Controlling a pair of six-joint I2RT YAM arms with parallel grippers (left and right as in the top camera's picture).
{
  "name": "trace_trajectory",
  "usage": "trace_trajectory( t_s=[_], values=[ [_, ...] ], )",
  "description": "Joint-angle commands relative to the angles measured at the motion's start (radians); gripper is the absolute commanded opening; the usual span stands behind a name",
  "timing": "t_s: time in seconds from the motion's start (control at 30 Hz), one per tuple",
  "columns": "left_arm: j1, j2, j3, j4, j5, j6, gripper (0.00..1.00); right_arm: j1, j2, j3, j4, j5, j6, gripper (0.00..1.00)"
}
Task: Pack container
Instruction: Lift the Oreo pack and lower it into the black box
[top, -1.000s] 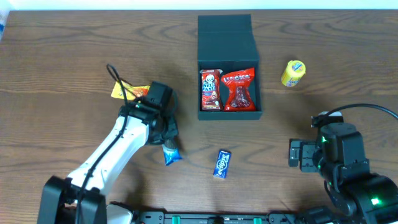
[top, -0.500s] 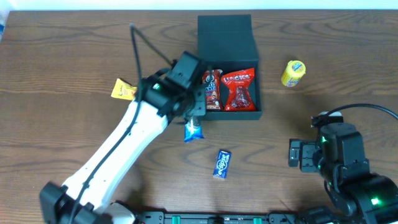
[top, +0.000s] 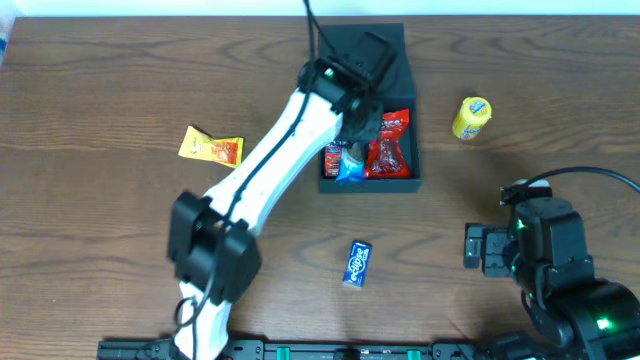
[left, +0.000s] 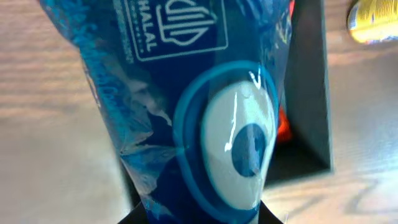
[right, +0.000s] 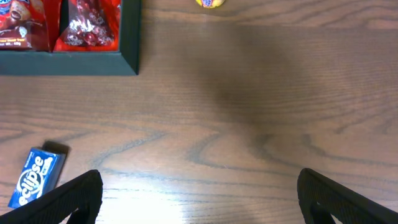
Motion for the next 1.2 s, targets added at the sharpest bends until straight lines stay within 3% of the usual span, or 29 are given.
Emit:
trace_trajectory(
  t_s=[0.0, 0.57, 0.9, 1.17],
  values=[
    [0.008, 0.068, 0.078, -0.002, 0.015, 0.017, 0.23, -0.016, -0.005, 0.002, -0.002, 0.003, -0.006, 0.99],
    [0.026, 0.246, 0.107, 0.046, 0.064, -0.021, 0.23, -0.016, -0.005, 0.002, -0.002, 0.003, -0.006, 0.99],
    [0.027, 0.267, 0.106, 0.032, 0.089, -0.141, 0.23, -0.016, -0.005, 0.002, -0.002, 0.003, -0.006, 0.99],
    [0.026, 0.282, 0.095, 0.033, 0.089, -0.145, 0.26, -0.016, -0.005, 0.002, -0.002, 0.003, -0.006, 0.99]
  ],
)
